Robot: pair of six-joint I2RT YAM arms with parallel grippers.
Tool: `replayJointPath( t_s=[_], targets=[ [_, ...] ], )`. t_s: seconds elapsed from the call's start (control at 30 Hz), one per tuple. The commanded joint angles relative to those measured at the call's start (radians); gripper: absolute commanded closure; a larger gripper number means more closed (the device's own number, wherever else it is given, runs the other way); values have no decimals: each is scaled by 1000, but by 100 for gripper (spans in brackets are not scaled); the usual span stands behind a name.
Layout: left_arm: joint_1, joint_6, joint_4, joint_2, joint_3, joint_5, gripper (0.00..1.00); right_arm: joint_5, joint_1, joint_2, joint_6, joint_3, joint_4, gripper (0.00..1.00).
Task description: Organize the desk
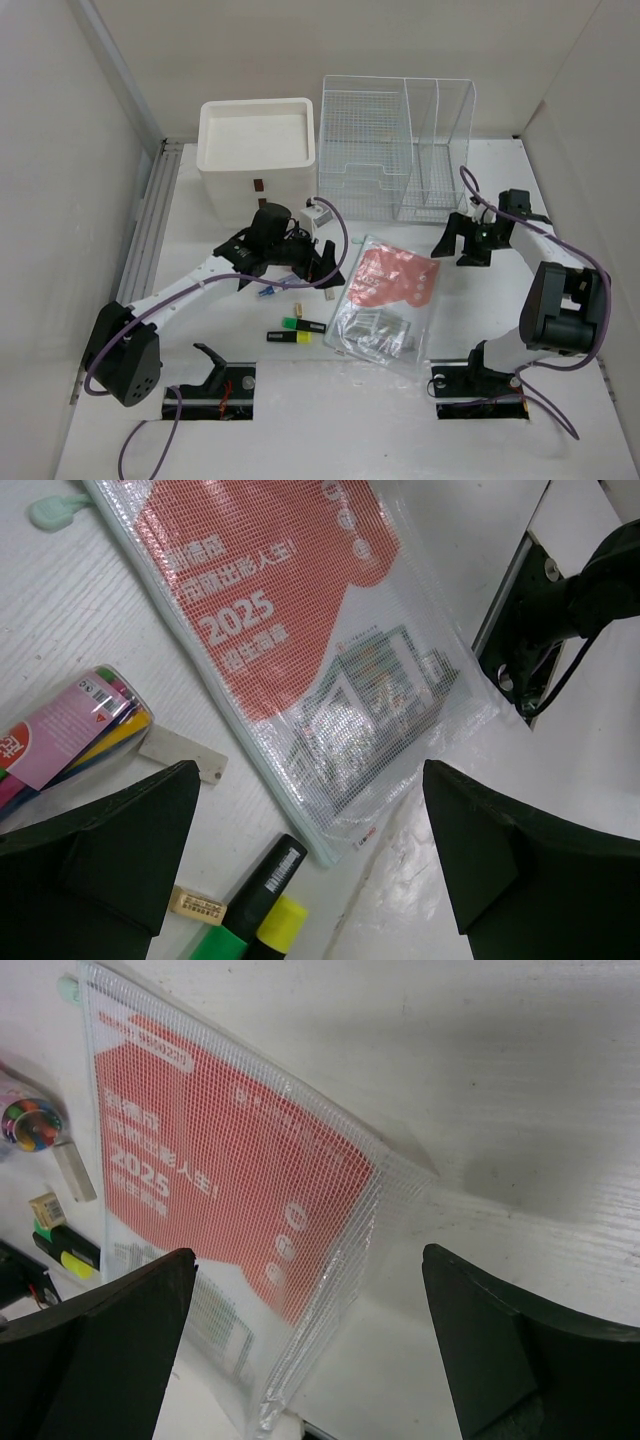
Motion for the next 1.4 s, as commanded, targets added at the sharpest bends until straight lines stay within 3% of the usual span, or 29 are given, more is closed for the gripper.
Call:
replayJointPath(
  t_s=[0.0,0.43,0.8,1.23,1.37],
  targets=[
    [-6,17,10,-5,42,6,8,-29,3,6,21,-33,28,0],
    [-6,26,10,5,51,-13,8,-22,-6,113,32,-87,88,0],
    [-6,26,10,5,60,-13,8,-101,3,210,32,-87,119,0],
    [-6,26,10,14,60,-13,8,-164,3,187,-13,-98,139,0],
    [-6,26,10,14,60,-13,8,-164,3,187,-13,-98,139,25]
  ],
)
